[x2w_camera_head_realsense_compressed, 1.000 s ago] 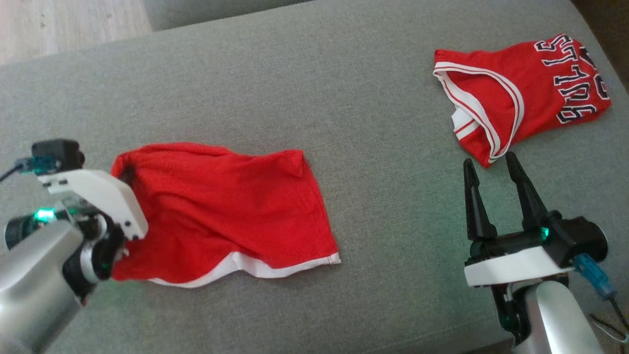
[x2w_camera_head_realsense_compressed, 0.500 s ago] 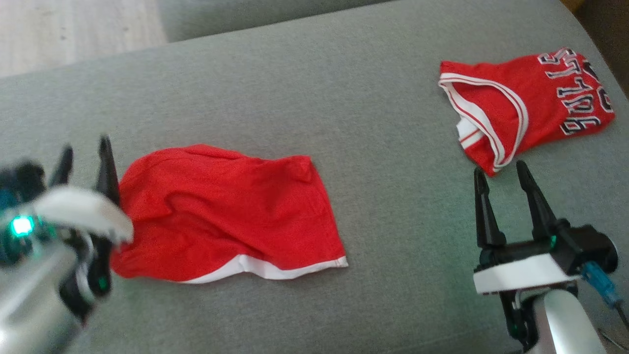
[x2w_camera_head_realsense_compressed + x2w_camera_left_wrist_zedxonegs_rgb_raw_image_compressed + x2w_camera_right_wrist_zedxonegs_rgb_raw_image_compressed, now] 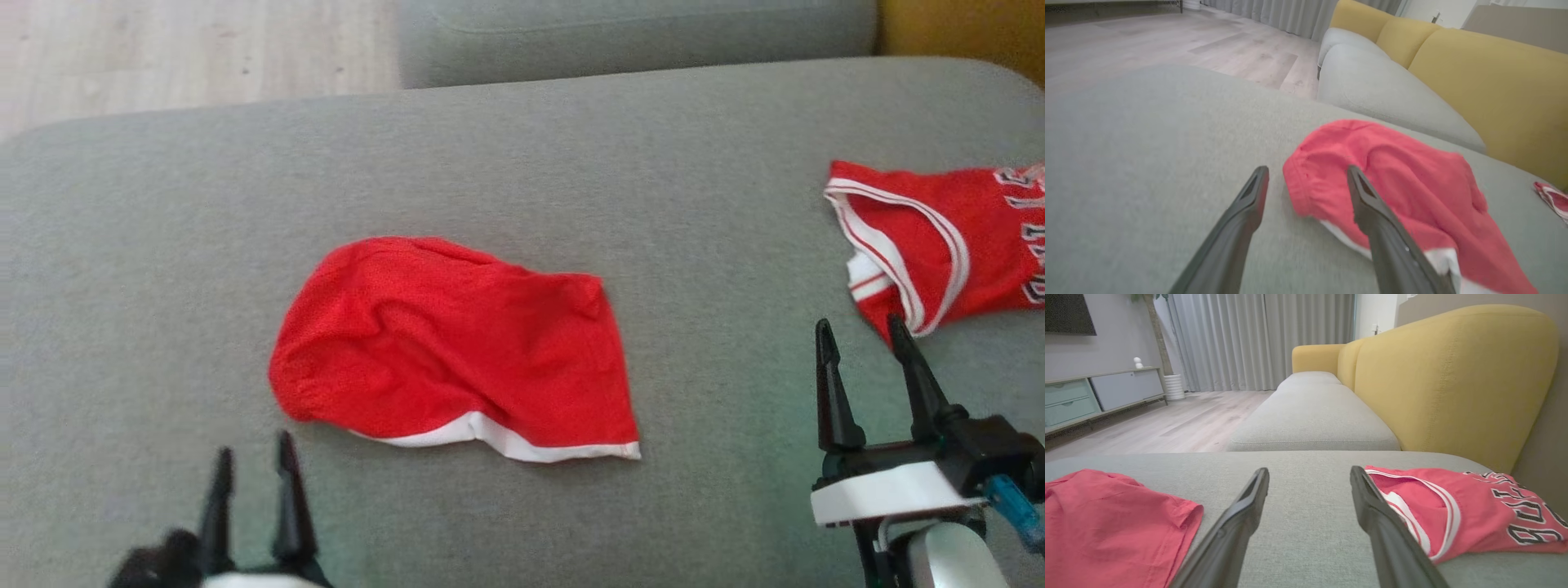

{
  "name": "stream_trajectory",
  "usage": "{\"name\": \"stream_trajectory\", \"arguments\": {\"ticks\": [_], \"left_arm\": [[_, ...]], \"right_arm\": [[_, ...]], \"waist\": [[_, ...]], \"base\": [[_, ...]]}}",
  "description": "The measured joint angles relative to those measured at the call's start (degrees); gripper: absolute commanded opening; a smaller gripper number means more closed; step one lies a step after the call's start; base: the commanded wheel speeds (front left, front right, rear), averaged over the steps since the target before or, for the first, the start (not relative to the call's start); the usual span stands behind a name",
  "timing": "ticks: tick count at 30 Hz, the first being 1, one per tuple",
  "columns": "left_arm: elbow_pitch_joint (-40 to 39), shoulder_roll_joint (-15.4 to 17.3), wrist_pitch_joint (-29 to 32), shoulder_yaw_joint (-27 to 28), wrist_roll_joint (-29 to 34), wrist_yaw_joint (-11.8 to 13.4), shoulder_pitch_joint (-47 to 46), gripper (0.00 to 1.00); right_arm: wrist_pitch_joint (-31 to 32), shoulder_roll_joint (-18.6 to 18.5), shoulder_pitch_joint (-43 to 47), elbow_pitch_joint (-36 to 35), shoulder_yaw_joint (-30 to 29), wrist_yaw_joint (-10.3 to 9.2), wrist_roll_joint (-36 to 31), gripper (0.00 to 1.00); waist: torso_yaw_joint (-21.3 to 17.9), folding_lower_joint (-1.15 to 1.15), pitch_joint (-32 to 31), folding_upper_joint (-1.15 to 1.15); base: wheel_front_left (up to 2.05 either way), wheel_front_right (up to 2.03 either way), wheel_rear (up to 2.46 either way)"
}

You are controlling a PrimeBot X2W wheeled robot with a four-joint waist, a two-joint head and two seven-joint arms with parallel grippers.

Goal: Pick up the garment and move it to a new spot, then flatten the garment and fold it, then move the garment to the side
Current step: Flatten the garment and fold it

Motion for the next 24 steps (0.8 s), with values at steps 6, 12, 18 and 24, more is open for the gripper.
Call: {"name": "stream_trajectory", "arguments": {"ticks": [6,12,18,24], "left_arm": [[7.0,-6.1,0.0,4.1,9.1,-11.3,1.1,1.00],[17.2,-8.0,0.0,6.6,12.7,-17.5,-4.3,1.00],[23.5,-9.0,0.0,9.8,14.3,-20.8,-9.0,1.00],[28.9,-9.8,0.0,11.6,15.0,-22.5,-10.2,1.00]], "right_arm": [[0.0,0.0,-0.1,-0.1,1.1,0.00,-0.6,1.00],[0.0,0.0,-0.4,-0.1,1.9,0.00,-1.2,1.00],[0.0,0.0,-0.4,-0.1,1.7,0.00,-1.5,1.00],[0.0,0.0,-0.7,-0.1,1.8,0.00,-1.4,1.00]], "waist": [[2.4,0.00,0.2,0.00],[1.6,0.01,2.2,0.00],[-0.3,0.02,3.8,0.00],[-1.8,0.01,4.3,0.00]], "base": [[0.00,0.00,0.00],[0.00,0.00,0.00],[0.00,0.00,0.00],[0.00,0.00,0.00]]}}
